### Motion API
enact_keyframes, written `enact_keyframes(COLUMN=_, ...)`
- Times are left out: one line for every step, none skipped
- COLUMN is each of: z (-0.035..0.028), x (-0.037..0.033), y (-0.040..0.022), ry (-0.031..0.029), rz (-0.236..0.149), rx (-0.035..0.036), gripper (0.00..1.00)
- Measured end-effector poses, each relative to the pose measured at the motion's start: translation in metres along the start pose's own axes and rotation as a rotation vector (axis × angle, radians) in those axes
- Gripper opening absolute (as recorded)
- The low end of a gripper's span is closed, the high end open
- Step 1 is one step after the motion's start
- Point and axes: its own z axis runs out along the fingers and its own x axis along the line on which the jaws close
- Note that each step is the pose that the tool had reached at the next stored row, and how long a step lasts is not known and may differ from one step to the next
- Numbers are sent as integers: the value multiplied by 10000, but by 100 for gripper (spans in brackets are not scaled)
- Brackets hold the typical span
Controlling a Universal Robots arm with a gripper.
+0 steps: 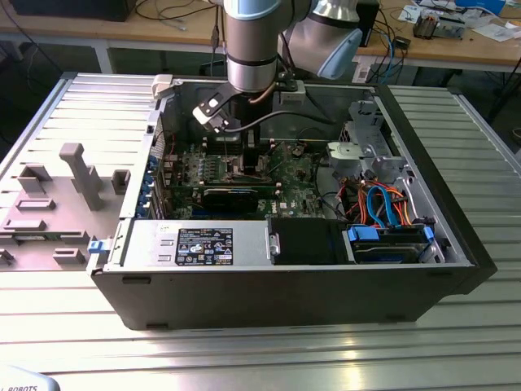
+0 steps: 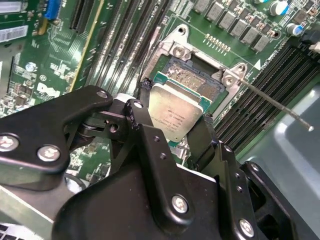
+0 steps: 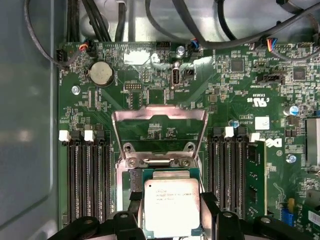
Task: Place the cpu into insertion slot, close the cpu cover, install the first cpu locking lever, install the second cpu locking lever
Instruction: 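Place the cpu into insertion slot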
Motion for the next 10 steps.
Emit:
enact_keyframes(z=21, x=8, y=-13, ry=-1, rz=0, rx=0, gripper=55)
enact_keyframes(z=48, x=18, y=-22, ry=0, rz=1, rx=0, gripper=55)
enact_keyframes(z=64, x=34, y=-26, ry=-1, rz=9, rx=1, gripper=55)
enact_keyframes(z=75, x=54, y=-34, ry=-2, rz=16, rx=1, gripper=55)
enact_keyframes(z=82, x=82, y=-39, ry=-3, rz=18, rx=1, gripper=55)
enact_keyframes(z=97, x=94, y=-50, ry=0, rz=20, rx=0, gripper=55)
enact_keyframes(z=108, x=96, y=-56, ry=0, rz=22, rx=0, gripper=55)
enact_keyframes(z=119, x=96, y=-61, ry=-2, rz=33, rx=1, gripper=55)
enact_keyframes(z=129, x=96, y=-64, ry=-3, rz=59, rx=2, gripper=55)
enact_keyframes(z=138, x=97, y=-63, ry=-4, rz=94, rx=3, gripper=55)
